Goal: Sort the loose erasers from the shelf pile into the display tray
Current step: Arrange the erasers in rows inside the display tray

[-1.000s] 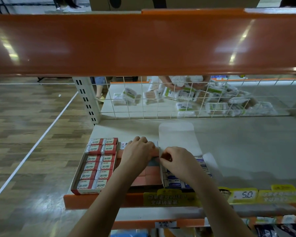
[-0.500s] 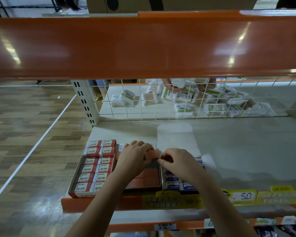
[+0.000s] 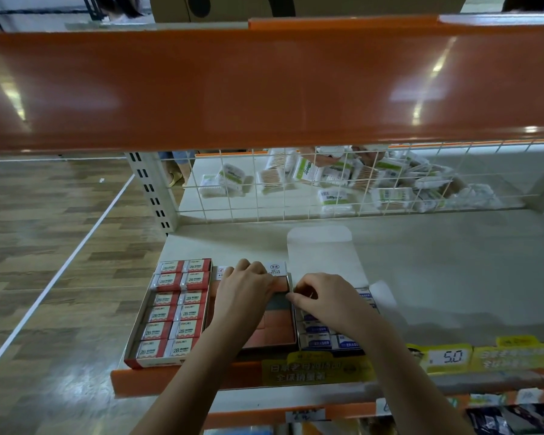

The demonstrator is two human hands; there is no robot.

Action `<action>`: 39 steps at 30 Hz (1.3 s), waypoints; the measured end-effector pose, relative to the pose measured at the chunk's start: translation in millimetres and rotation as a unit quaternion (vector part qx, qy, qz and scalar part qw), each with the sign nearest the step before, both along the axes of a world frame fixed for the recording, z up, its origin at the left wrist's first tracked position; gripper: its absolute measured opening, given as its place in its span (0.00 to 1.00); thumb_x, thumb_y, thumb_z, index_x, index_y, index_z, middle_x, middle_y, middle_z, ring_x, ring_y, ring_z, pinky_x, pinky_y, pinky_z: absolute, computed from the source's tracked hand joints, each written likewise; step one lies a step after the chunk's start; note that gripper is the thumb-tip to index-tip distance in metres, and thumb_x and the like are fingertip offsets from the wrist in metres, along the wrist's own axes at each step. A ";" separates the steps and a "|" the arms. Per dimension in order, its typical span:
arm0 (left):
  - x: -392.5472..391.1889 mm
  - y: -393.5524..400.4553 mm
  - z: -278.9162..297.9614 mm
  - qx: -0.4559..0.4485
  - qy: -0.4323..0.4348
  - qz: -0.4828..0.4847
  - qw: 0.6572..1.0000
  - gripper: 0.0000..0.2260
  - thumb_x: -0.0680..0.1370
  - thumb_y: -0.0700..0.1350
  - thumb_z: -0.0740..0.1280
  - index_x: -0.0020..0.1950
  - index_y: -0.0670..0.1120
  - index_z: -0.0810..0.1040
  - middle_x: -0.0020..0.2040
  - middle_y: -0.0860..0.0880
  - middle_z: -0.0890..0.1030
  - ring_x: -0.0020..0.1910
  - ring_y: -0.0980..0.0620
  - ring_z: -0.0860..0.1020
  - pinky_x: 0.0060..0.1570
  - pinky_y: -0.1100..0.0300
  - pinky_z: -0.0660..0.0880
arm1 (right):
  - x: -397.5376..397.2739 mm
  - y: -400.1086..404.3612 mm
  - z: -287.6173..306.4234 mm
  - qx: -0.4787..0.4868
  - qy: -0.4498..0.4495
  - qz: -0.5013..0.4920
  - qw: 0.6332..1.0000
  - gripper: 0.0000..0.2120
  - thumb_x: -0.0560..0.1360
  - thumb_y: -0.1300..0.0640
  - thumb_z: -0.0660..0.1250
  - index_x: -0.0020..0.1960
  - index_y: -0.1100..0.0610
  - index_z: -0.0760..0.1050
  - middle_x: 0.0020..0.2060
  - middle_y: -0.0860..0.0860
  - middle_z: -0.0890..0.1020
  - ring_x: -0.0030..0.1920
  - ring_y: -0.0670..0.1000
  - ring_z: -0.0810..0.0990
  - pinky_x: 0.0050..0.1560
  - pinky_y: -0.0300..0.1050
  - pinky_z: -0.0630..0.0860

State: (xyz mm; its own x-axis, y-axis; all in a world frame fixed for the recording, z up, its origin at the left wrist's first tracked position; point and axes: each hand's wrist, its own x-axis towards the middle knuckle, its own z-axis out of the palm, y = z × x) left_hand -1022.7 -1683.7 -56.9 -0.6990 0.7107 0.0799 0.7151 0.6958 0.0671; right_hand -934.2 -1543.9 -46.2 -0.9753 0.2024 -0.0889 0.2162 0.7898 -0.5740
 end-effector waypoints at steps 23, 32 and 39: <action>67.3 212.1 57.3 -0.033 0.038 -0.247 0.968 0.18 0.80 0.54 0.58 0.67 0.48 0.70 0.63 0.46 0.74 0.62 0.45 0.71 0.60 0.50 0.67 | 84.3 169.9 34.7 0.232 -0.033 -0.161 0.959 0.18 0.77 0.51 0.63 0.65 0.54 0.70 0.65 0.54 0.70 0.66 0.55 0.66 0.63 0.47 0.65; 173.8 386.1 26.6 -0.060 0.026 -0.277 0.959 0.21 0.79 0.58 0.58 0.68 0.49 0.68 0.65 0.46 0.71 0.64 0.45 0.69 0.58 0.50 0.67 | 216.1 325.0 16.1 0.225 -0.082 -0.277 0.931 0.21 0.78 0.50 0.62 0.68 0.54 0.67 0.65 0.55 0.69 0.67 0.56 0.67 0.65 0.50 0.66; 224.8 491.7 6.2 -0.040 -0.003 -0.306 0.951 0.21 0.78 0.56 0.59 0.68 0.49 0.68 0.64 0.46 0.71 0.63 0.44 0.68 0.57 0.50 0.69 | 275.5 419.6 -1.8 0.179 -0.096 -0.322 0.925 0.22 0.77 0.51 0.62 0.69 0.55 0.66 0.65 0.55 0.69 0.65 0.56 0.68 0.64 0.51 0.68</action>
State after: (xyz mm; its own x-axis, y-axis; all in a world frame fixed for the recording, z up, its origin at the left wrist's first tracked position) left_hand -797.9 -1192.0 -50.7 -0.1529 0.9882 0.0056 0.9876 0.1526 0.0377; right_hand -658.7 -1124.3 -48.0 -0.6160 0.7853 -0.0629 0.7782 0.5940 -0.2039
